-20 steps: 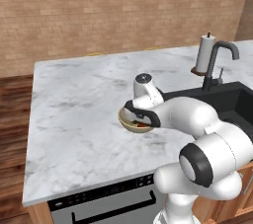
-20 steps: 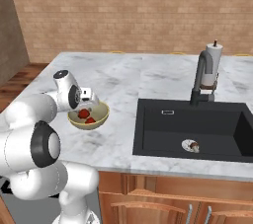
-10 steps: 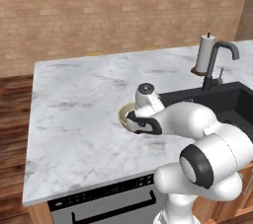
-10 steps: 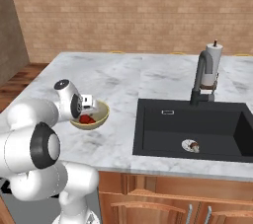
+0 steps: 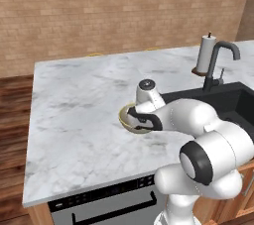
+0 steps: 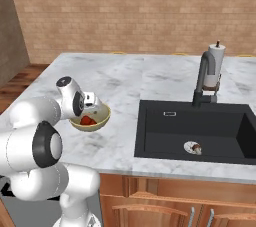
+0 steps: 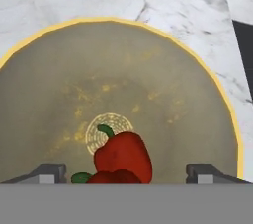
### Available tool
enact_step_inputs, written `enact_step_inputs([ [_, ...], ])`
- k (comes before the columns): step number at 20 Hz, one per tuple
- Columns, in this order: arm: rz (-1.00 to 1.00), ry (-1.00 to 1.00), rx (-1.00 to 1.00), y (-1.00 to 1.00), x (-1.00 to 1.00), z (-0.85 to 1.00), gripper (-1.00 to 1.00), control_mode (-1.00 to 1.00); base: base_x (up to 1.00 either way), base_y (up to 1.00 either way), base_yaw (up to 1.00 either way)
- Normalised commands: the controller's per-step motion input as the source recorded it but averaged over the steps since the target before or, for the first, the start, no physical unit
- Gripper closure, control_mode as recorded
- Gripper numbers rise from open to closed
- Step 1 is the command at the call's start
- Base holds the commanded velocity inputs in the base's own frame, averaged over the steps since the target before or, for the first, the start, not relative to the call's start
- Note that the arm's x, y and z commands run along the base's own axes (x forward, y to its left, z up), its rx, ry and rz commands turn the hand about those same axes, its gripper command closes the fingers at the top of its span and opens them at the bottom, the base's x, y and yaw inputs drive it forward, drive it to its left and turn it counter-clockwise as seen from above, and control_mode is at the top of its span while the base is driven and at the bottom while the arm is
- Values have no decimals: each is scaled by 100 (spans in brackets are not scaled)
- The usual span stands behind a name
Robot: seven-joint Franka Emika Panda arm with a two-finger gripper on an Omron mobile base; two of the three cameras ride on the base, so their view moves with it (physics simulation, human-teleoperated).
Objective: Pick the bell peppers from the cabinet and place them in one bowl. Pick the mushroom from the sink and place it in the other bowl.
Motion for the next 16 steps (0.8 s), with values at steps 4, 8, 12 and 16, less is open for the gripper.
enact_step_inputs([
  [4,-3,0,3,0,3,56,-100,-100,0,0,0],
  [8,-13,0,10,0,-17,44,-100,-100,0,0,0],
  [12,-14,-3,12,-9,-28,50,-100,-100,0,0,0],
  [16,-10,-6,8,-7,-33,56,-100,-100,0,0,0],
])
